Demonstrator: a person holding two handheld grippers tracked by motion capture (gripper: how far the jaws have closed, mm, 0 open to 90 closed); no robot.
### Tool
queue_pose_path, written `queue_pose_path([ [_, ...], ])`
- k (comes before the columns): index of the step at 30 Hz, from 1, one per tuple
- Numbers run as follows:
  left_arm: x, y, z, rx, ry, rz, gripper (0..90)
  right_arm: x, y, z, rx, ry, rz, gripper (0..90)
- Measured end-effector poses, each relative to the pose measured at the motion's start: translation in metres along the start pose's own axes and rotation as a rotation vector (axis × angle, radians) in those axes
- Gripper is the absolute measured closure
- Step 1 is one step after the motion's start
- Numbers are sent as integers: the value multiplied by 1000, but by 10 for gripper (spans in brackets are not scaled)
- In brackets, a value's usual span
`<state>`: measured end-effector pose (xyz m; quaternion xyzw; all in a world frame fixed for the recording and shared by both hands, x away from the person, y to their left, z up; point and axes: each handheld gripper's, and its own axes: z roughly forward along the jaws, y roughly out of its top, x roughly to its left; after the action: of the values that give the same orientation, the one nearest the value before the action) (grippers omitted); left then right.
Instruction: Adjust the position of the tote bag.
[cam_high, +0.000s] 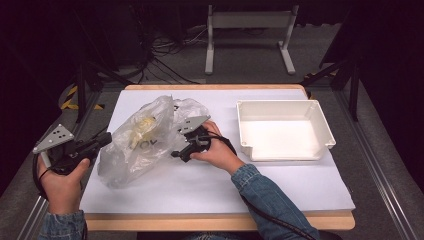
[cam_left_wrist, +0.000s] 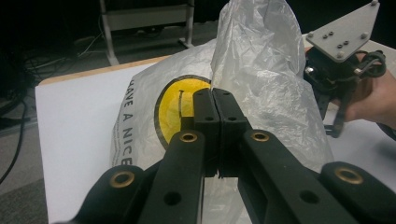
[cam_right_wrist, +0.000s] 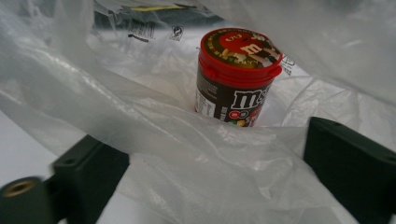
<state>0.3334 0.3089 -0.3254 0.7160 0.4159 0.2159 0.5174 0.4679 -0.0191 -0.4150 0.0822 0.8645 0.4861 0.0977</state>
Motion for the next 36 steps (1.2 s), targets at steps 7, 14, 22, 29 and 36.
queue_pose_path([
  [7,3,-1,-2,-13,14,-10,895,-3,-3,-17,65,44,26,861],
  [14,4,-1,-4,-27,30,-15,898,10,0,-55,27,40,41,895],
  [22,4,-1,-2,-23,38,-16,898,33,1,-81,-2,70,22,894],
  [29,6,-2,-5,-38,54,-36,899,69,0,-89,27,148,-36,894],
  [36,7,-3,-8,-53,61,-42,899,91,7,-92,24,225,-47,894],
])
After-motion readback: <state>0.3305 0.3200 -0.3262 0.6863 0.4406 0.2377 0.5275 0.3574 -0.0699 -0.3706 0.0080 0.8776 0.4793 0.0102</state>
